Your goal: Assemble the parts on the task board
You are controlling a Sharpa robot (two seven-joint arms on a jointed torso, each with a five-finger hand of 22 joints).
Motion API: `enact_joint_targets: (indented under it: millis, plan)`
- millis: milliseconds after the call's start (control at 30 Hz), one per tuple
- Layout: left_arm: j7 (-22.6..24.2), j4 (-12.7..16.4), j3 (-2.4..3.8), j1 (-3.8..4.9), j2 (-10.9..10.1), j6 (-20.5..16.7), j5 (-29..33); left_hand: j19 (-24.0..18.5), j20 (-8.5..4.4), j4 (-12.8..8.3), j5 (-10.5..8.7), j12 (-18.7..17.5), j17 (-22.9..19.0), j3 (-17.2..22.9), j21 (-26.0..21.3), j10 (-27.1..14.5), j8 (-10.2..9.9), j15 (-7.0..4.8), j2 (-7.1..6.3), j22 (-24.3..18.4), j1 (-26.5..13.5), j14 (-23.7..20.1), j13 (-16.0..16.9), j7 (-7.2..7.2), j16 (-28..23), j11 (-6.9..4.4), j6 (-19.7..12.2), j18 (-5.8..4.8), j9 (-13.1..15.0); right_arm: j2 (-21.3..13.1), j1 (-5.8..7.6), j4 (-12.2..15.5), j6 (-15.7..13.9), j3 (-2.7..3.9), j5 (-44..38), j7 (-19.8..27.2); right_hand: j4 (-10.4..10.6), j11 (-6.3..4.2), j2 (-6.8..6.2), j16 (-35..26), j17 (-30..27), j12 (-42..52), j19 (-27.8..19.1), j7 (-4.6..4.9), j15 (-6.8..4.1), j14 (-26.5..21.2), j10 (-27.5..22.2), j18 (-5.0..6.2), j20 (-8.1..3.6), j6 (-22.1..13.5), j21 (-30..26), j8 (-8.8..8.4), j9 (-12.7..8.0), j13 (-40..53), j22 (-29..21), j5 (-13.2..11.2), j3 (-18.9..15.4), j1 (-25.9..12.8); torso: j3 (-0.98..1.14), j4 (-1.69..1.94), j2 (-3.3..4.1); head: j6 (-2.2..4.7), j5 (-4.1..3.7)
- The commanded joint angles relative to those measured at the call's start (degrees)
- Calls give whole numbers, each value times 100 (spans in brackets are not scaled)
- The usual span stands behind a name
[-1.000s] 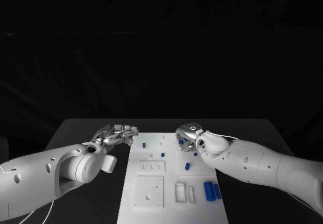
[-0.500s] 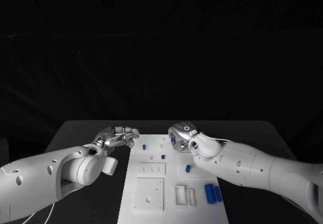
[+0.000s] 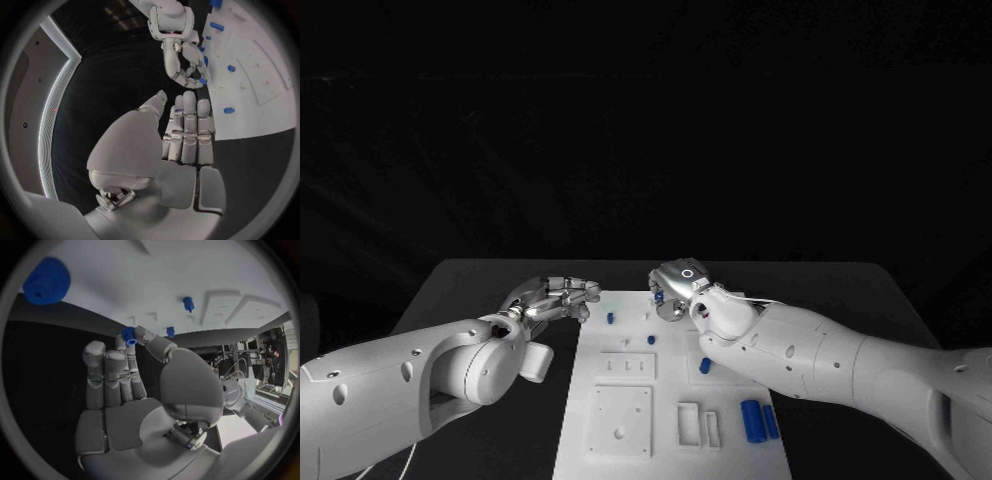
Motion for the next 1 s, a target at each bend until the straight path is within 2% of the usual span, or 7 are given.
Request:
enact_joint_targets:
  millis: [33, 200, 500, 733, 1000]
  plan:
    - [30, 77, 8, 14, -13, 59, 21, -28, 0, 39, -35, -36, -10, 7, 26, 17, -39, -5, -6, 75, -23, -53, 6, 12, -17, 12, 32, 104, -7, 61, 3, -53, -83, 0, -80, -7, 14, -149, 55, 14, -10, 35, 69, -1, -173, -151, 257, 581, -66, 32, 34, 14, 9, 726, 118, 15, 37, 92, -22, 52, 49, 18, -24]
    - [32, 155, 15, 49, -25, 55, 15, -29, 0, 38, -35, -39, -10, 6, 27, 18, -39, -5, -8, 75, -19, -53, 8, 11, -16, 12, 33, 105, -7, 139, 7, -143, -80, 1, -72, 9, 16, -148, 54, 14, -13, 32, 67, -1, -172, -152, 252, 581, -67, 32, 35, 11, 10, 733, 117, 14, 38, 92, -43, 102, 99, 38, -60]
    - [33, 240, 16, 141, -73, 38, 1, -30, 0, 37, -36, -42, -12, 5, 28, 19, -40, -5, -12, 74, -13, -53, 11, 11, -15, 12, 35, 105, -6, 192, 7, -228, -44, 1, -60, 17, 18, -147, 51, 15, -21, 27, 63, 0, -170, -153, 244, 581, -67, 31, 38, 6, 13, 748, 115, 15, 41, 92, -66, 156, 187, 75, -82]
    - [29, 224, 16, 149, -66, 35, 1, -30, 0, 37, -36, -46, -13, 3, 30, 21, -42, -5, -15, 74, -9, -53, 13, 11, -14, 12, 36, 105, -6, 184, 9, -263, -10, 1, -67, -4, 19, -146, 49, 16, -27, 24, 61, 0, -170, -153, 238, 581, -69, 30, 41, 1, 16, 761, 114, 15, 45, 95, -73, 163, 237, 85, -85]
    - [26, 211, 15, 149, -59, 38, 1, -31, 1, 41, -37, -50, -14, 1, 32, 22, -44, -5, -15, 73, -10, -53, 16, 11, -13, 12, 37, 104, -6, 170, 19, -275, 47, 0, -83, -37, 22, -144, 42, 18, -34, 19, 57, 1, -168, -154, 233, 581, -69, 29, 44, -4, 19, 775, 113, 14, 48, 93, -77, 152, 271, 99, -91]
